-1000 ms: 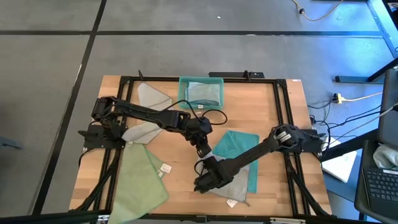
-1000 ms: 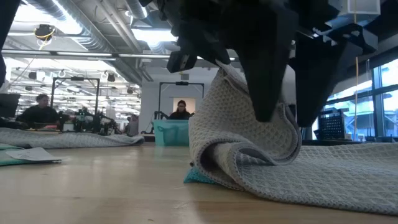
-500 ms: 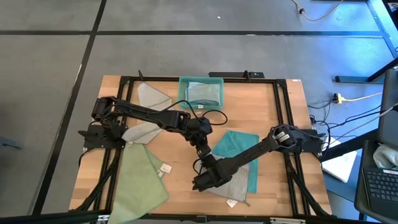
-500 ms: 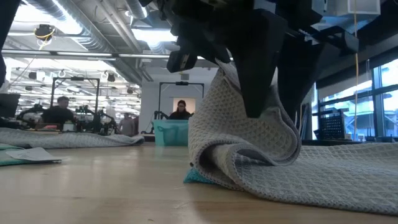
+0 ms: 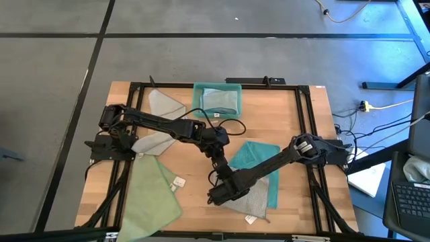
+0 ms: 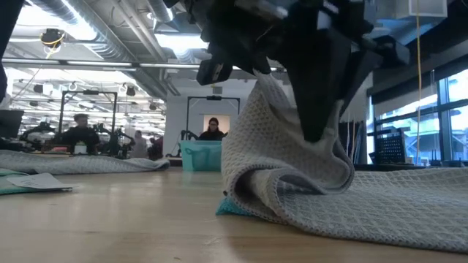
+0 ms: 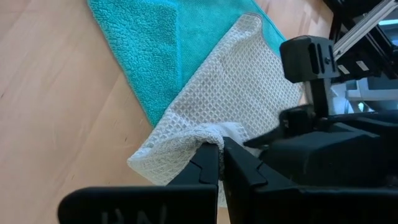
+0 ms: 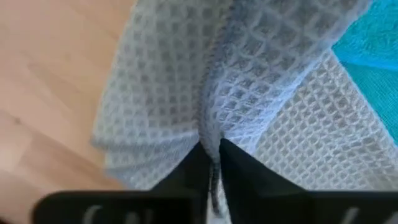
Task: Fold microfiber towels
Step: Fold the gray towel
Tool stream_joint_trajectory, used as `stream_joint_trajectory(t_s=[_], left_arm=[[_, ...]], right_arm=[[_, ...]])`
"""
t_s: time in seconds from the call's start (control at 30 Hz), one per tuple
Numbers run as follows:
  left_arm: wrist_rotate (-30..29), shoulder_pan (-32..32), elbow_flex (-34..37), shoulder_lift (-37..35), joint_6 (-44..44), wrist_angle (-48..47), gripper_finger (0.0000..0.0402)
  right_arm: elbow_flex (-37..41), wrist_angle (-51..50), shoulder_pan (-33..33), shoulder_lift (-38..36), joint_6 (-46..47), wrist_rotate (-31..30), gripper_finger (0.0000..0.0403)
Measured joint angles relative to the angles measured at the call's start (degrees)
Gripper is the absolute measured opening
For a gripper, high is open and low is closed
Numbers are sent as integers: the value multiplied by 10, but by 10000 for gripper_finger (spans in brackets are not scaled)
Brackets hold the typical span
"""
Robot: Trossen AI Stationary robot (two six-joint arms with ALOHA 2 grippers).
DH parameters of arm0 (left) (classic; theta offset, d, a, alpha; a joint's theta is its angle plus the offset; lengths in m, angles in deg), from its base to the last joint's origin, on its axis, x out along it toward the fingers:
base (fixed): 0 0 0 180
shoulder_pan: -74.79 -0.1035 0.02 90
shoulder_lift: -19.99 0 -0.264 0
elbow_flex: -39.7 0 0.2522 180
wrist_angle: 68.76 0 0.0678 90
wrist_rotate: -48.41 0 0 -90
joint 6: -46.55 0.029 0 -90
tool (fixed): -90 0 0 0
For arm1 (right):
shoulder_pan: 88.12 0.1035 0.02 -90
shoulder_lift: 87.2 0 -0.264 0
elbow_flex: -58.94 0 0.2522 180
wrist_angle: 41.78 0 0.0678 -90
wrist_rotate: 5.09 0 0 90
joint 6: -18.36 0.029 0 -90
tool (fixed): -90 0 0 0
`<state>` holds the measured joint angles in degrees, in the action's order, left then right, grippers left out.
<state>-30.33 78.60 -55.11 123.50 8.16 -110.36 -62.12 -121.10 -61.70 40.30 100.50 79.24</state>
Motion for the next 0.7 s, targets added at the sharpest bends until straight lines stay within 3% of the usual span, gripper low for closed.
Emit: stream_joint_trajectory(t_s=[0.1, 0.43, 0.7], left_arm=[[3, 0, 0, 0, 6, 0, 0], [9, 0, 0, 0, 22, 0, 0], [98, -1, 0, 0, 87, 20, 0]], right_arm=[[-16, -9, 1, 0, -18, 25, 9], [-80, -49, 10, -1, -31, 57, 6], [-138, -49, 23, -1, 20, 89, 4]])
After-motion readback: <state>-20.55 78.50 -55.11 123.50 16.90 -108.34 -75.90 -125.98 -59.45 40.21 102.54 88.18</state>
